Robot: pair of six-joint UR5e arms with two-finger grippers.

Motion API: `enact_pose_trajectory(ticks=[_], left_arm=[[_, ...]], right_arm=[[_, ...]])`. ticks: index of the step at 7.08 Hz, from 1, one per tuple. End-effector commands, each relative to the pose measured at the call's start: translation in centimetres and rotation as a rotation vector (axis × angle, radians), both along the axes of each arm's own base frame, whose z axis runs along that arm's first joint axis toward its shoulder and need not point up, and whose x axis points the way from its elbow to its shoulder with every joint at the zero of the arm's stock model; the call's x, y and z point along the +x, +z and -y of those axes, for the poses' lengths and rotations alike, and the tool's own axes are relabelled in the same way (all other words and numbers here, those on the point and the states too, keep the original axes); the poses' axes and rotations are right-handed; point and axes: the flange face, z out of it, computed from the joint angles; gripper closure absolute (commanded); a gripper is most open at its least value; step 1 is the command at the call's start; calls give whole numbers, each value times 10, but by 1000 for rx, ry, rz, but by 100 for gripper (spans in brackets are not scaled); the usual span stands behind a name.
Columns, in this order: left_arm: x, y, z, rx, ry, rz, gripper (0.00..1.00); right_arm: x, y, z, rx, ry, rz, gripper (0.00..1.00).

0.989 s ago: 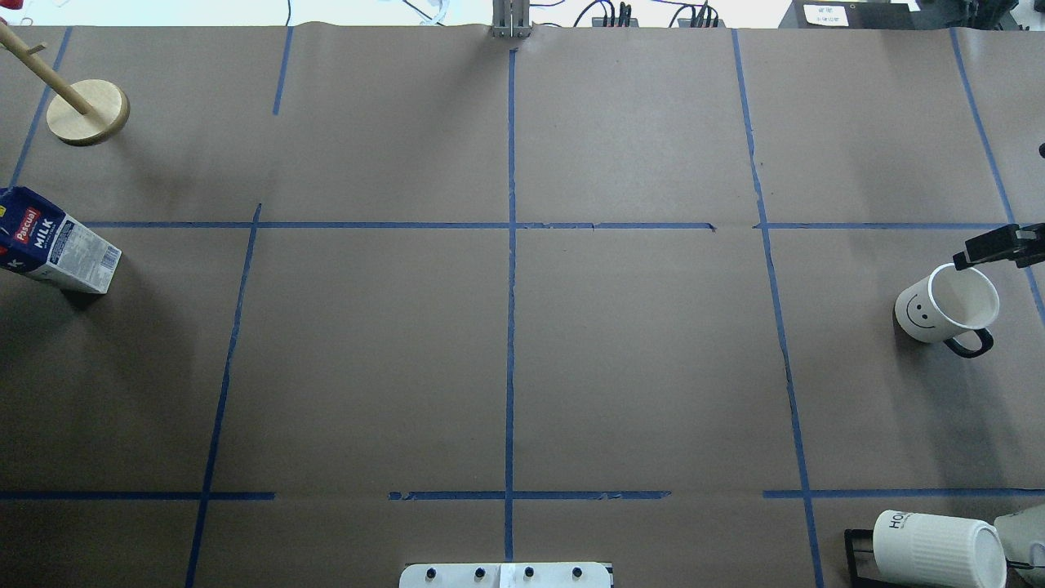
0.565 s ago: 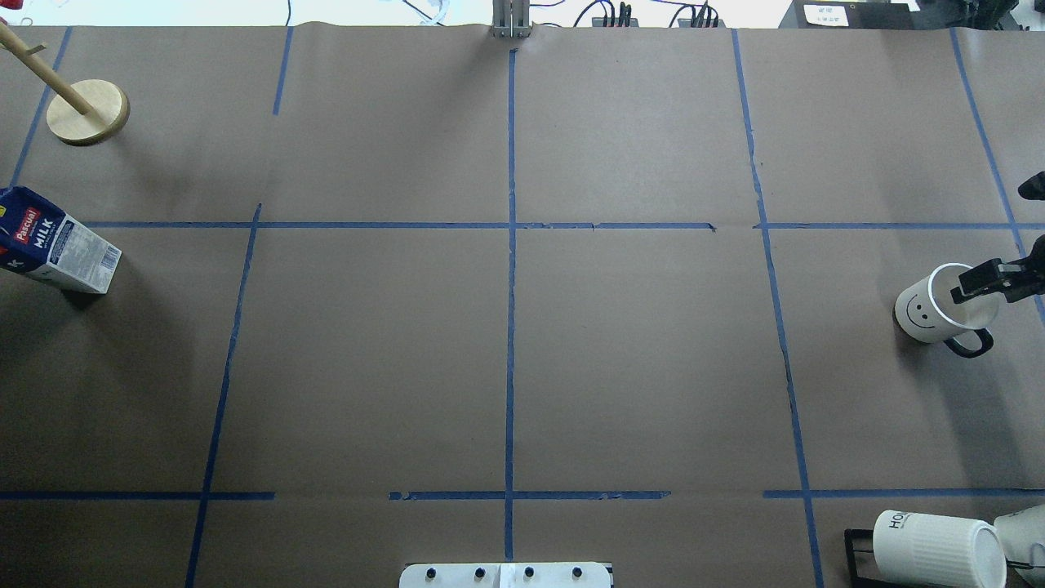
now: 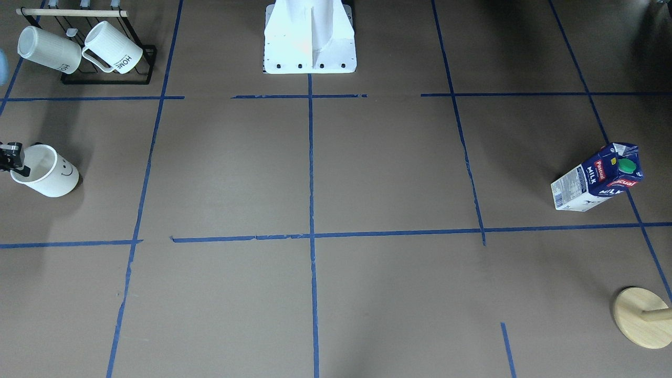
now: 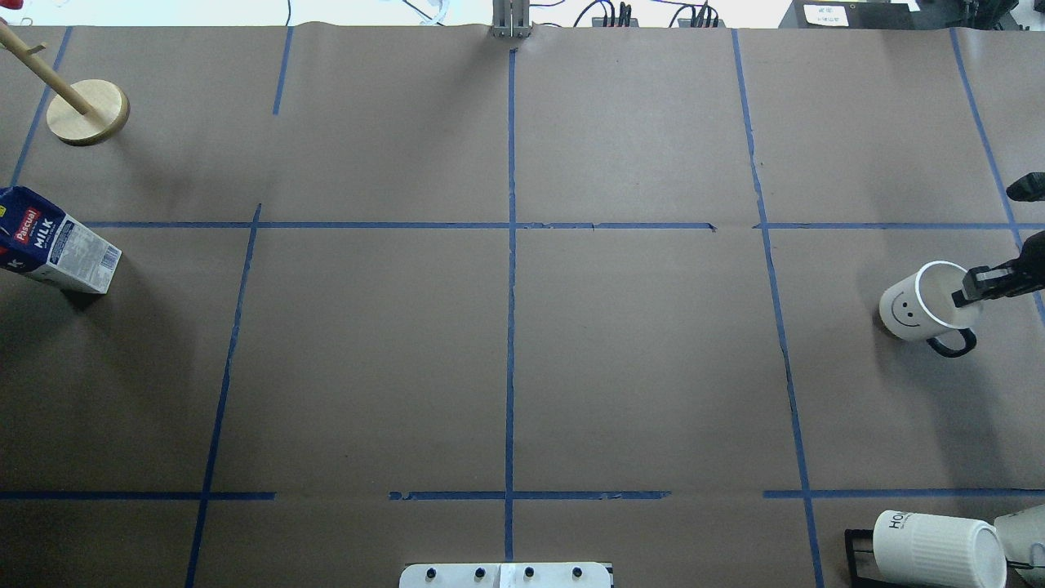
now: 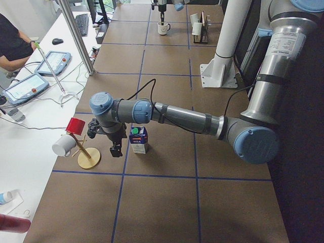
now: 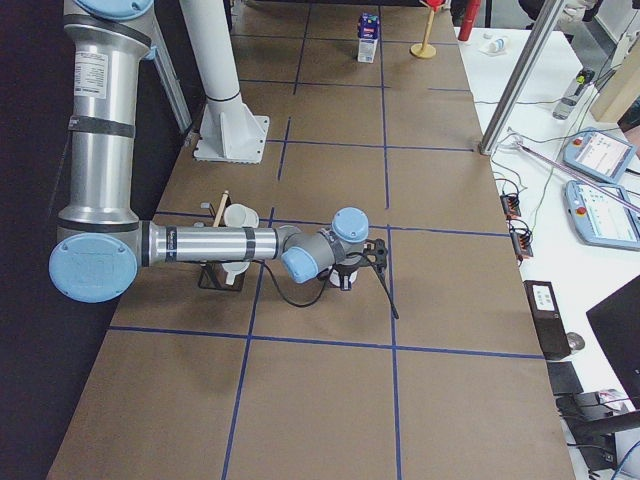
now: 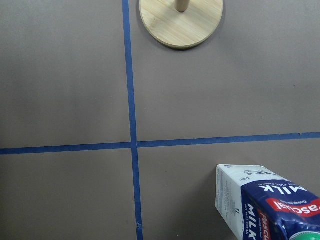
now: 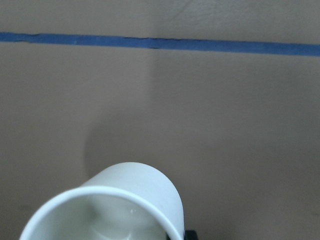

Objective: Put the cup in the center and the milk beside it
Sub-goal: 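Carry the mug with the right gripper to the table center and set it down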

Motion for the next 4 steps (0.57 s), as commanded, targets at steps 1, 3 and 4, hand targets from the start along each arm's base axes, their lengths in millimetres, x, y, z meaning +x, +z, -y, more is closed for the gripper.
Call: enact_pose_trajectory(ticks=[1, 3, 4], left_arm=[[2, -1, 0, -2, 1, -24, 0], [2, 2, -1, -5, 3, -24, 0], [2, 2, -1, -5, 3, -24, 0]], right_arm=[[-89, -145, 8, -25, -26, 180, 100], [-269, -291, 35, -97, 85, 184, 100], [-336, -337, 62, -135, 133, 147, 100]])
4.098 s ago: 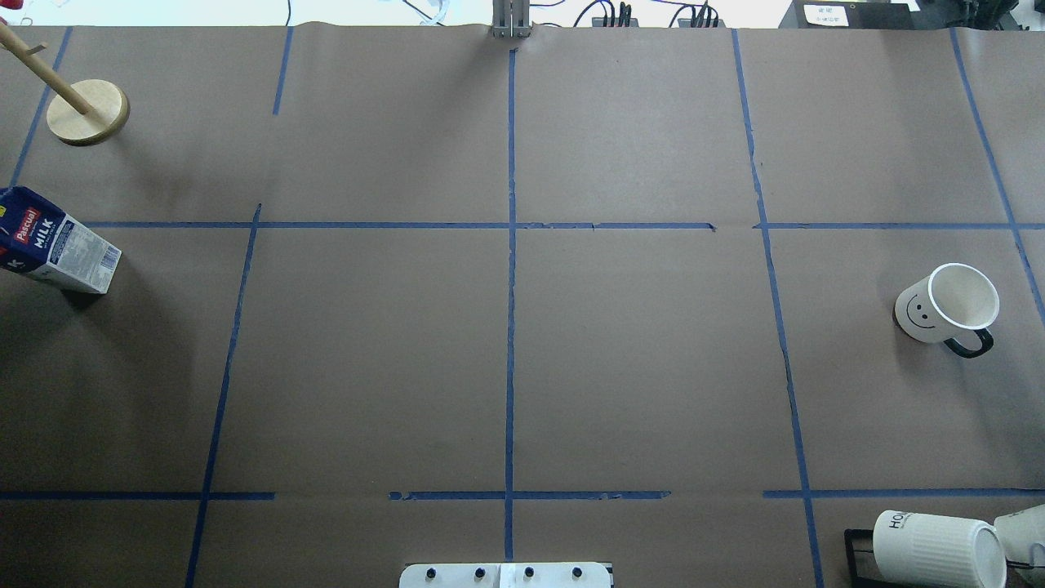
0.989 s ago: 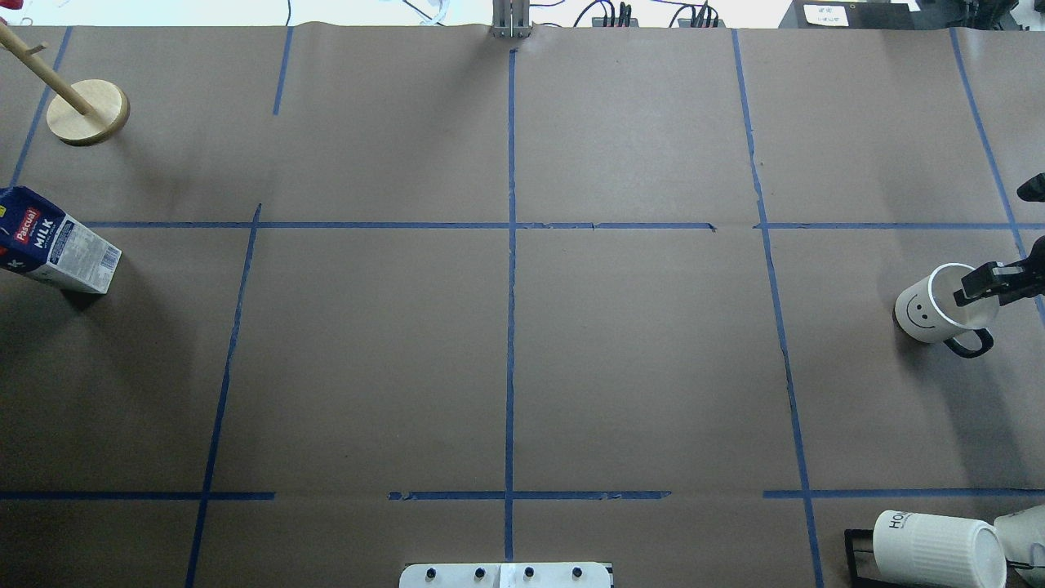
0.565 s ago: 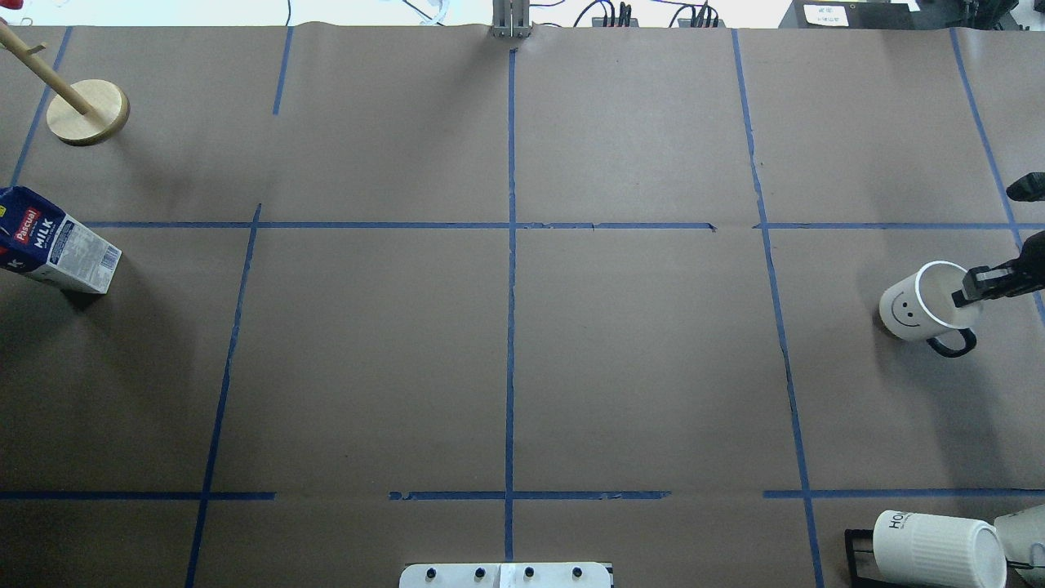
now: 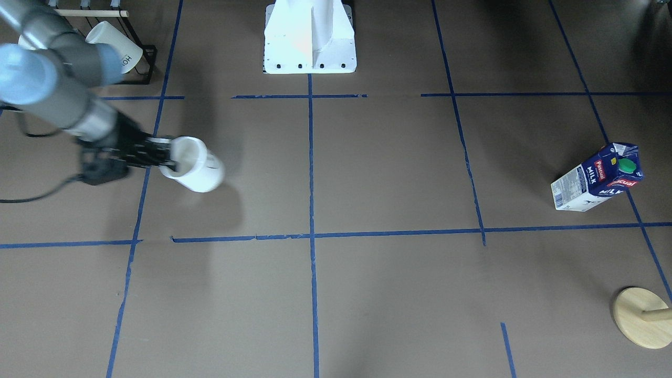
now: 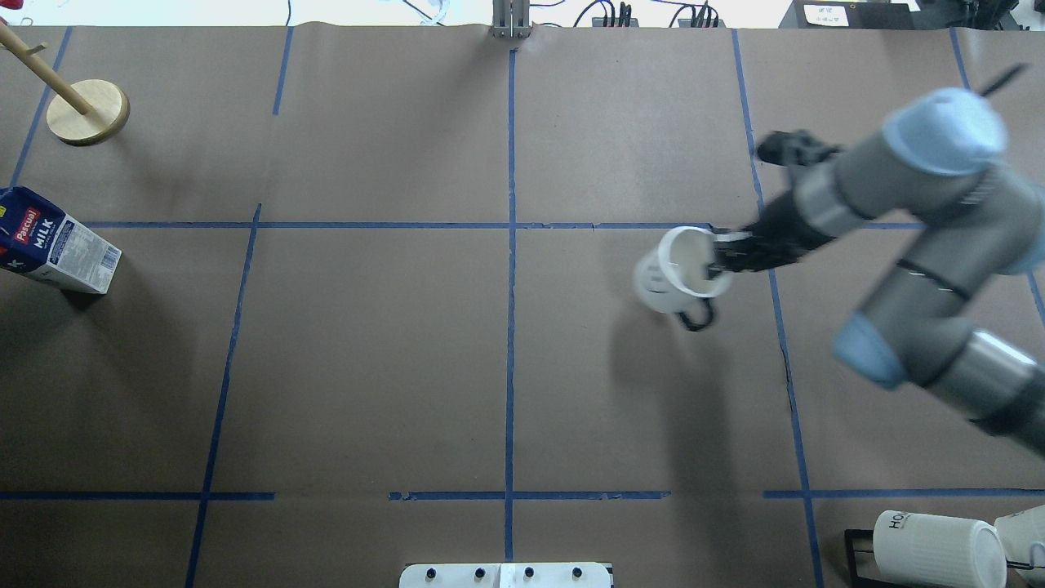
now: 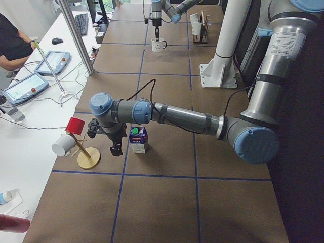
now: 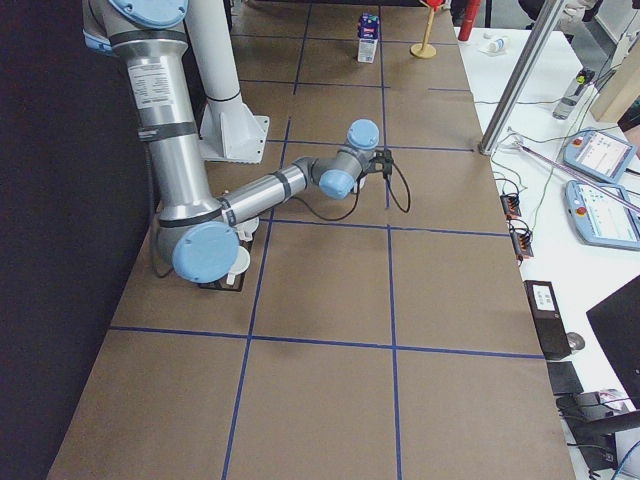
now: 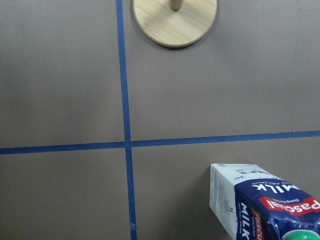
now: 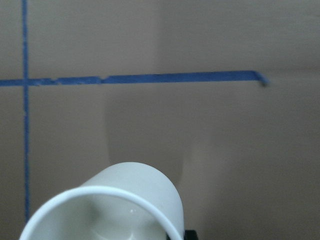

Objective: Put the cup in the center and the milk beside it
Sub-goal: 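Carry the mug with the right gripper to the table center and set it down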

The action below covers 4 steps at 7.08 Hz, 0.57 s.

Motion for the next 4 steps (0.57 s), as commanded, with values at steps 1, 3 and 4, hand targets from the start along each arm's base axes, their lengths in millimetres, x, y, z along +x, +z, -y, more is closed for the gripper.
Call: enact_pose_trajectory(ticks=[1, 3, 4], left_arm=[[0, -2, 0, 3, -1, -1, 0], [0, -3, 0, 5, -1, -3, 0], [0, -3, 0, 3, -1, -3, 0]], right_arm=[[-122, -102, 50, -80, 145, -46, 100], [-161, -95, 45, -84, 143, -91, 100], [-164, -95, 44, -89, 148, -94, 100]])
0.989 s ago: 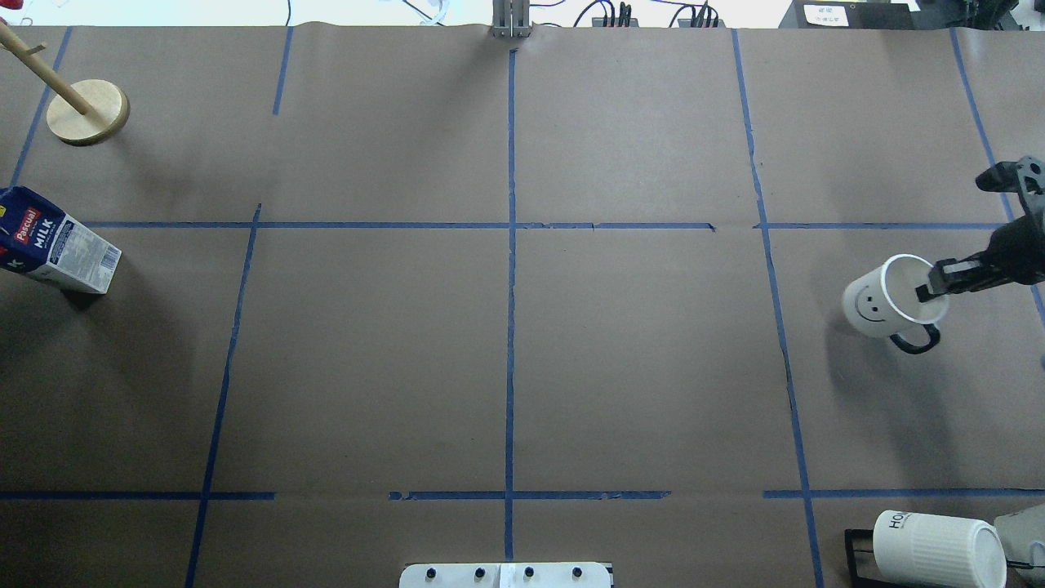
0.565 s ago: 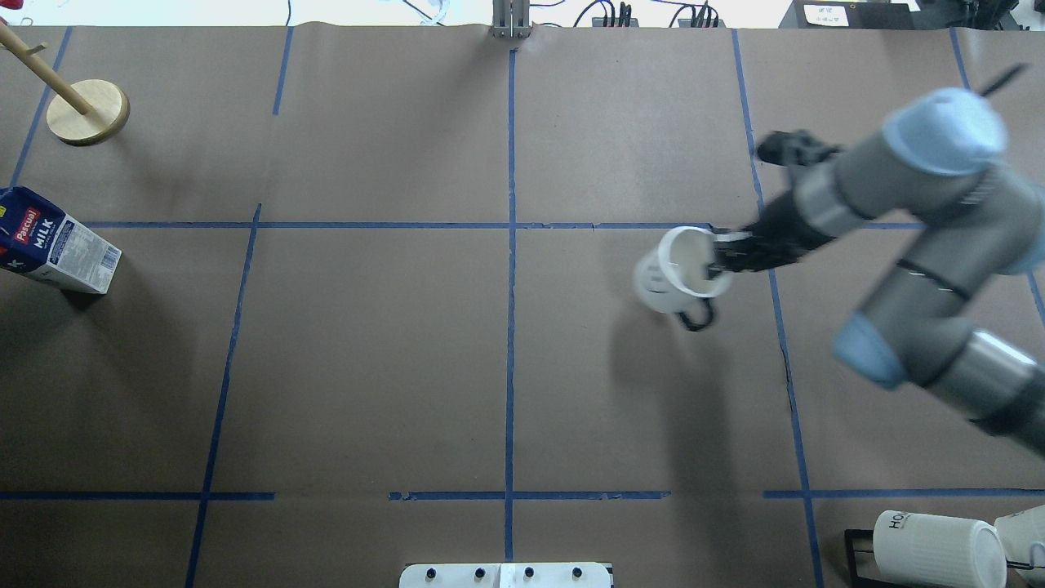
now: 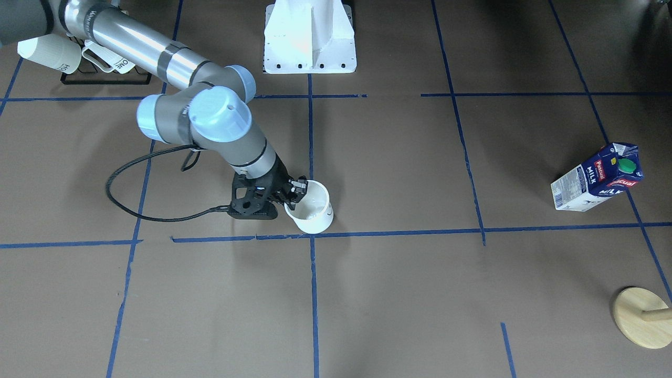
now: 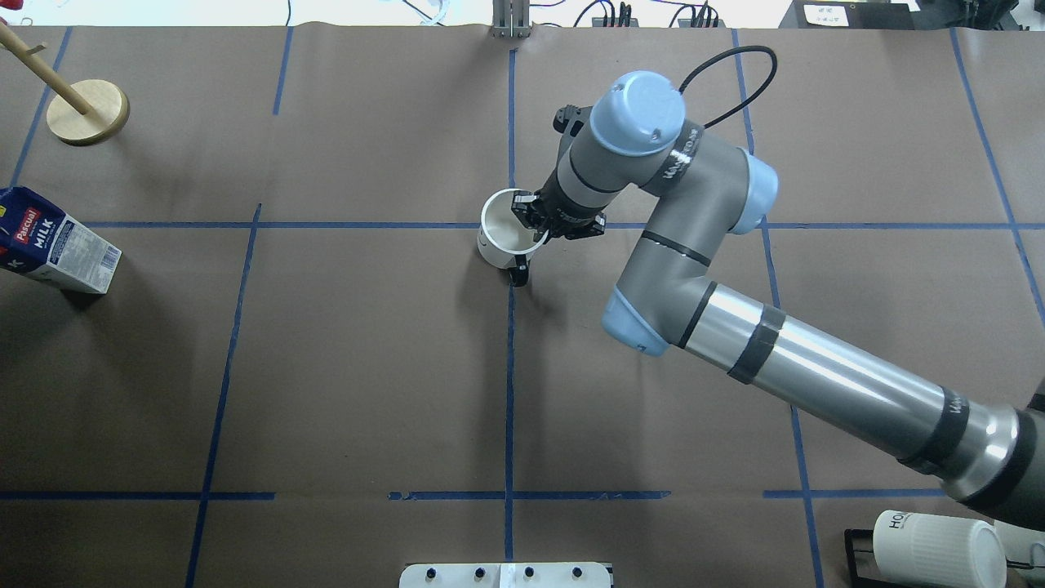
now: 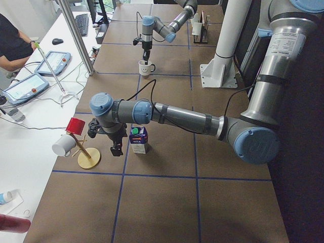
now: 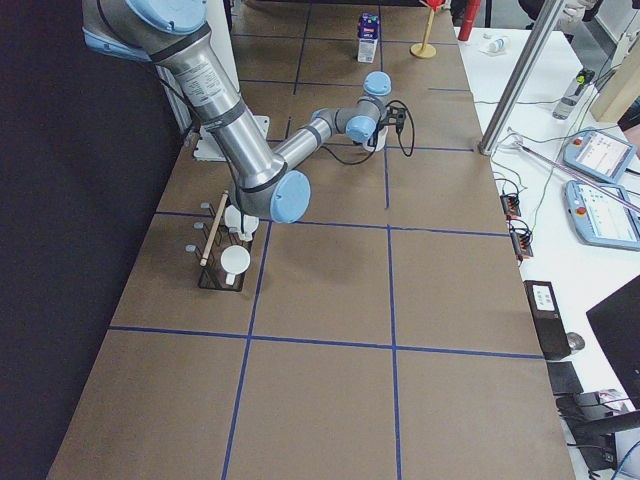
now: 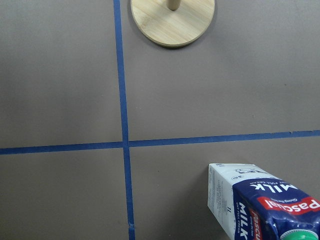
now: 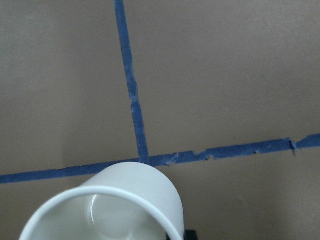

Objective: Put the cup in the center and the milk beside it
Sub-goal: 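Carry the mug with the right gripper to the table center and set it down, then open the right gripper and lift it away from the mug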

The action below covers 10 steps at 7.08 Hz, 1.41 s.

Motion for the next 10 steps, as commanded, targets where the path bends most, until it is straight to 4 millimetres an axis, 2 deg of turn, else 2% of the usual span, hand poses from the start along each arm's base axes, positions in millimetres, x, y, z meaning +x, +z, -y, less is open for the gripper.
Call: enact_pose_trajectory(ticks=[1, 2, 3, 4, 5, 6, 7, 8, 9, 10], left_arm=[[0, 1, -1, -2, 0, -2, 0], [0, 2, -1, -6, -1, -1, 0], [0, 1, 0, -5, -1, -1, 0], [1, -2, 1, 5, 2, -2, 0], [7, -10, 1, 21, 11, -3, 0], [19, -27, 1, 54, 31, -5, 0], [22, -51, 0, 71, 7, -9, 0], [43, -75, -2, 54, -17, -17, 0], [75, -97, -9, 5, -45, -24, 0], [113, -89, -17, -43, -17, -7, 0]], right_arm=[[-11, -1, -3, -7, 9, -12, 94], [-12, -3, -4, -8, 9, -11, 1], [-10, -7, -5, 11, 1, -3, 0], [-3, -21, -7, 26, 2, 20, 0], [36, -41, 6, 39, 22, 66, 0], [100, -37, 18, 8, 7, 123, 0], [180, -11, 27, -25, 15, 164, 0], [229, 22, 28, -44, 19, 170, 0], [239, 51, 21, 2, -9, 140, 0], [239, 61, 22, 17, -17, 124, 0]])
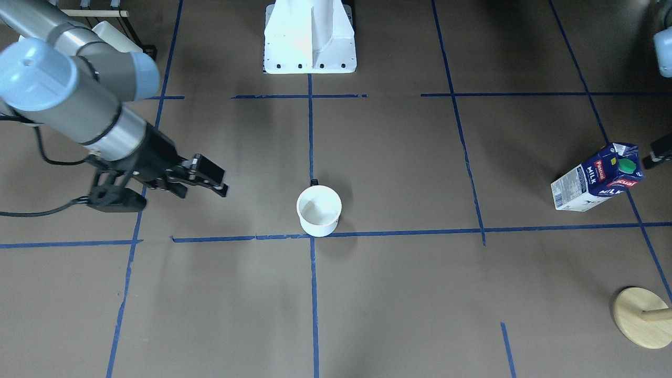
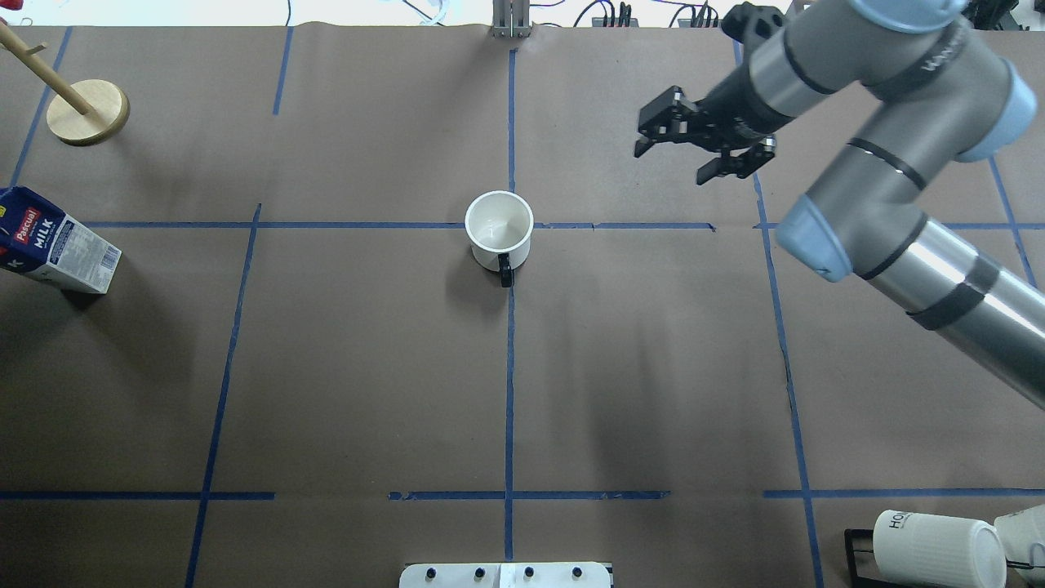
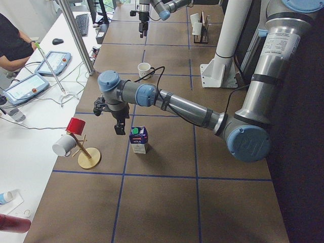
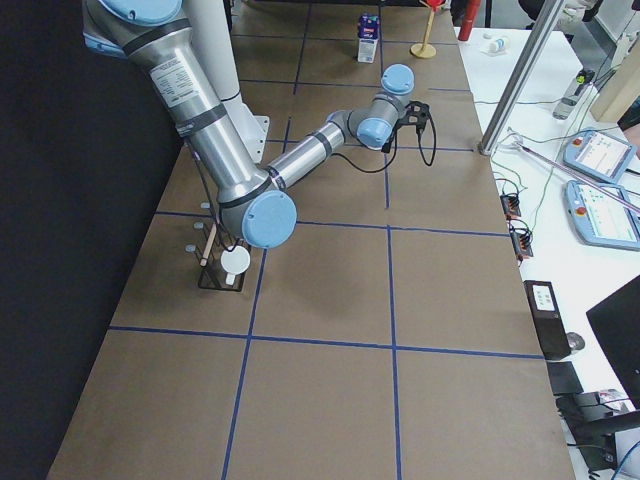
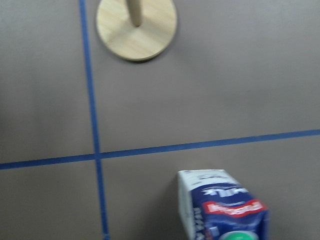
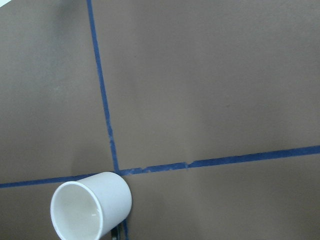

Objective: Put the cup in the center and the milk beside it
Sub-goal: 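Open the right gripper and lift it away from the mug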

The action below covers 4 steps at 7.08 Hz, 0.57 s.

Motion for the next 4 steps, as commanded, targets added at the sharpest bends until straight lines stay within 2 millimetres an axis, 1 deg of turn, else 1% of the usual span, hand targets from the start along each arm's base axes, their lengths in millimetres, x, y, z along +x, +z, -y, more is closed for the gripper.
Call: enact_pose_trajectory(ticks=[1, 2, 4], left_arm=[[39, 14, -15, -27, 7, 28, 0], [36, 27, -17, 12, -6, 67, 0], [35, 25, -15, 20, -8, 73, 0]], right_arm=[[12, 20, -2, 24, -9, -19, 0], [12, 21, -3, 23, -9, -20, 0], [12, 22, -4, 23, -8, -20, 0]])
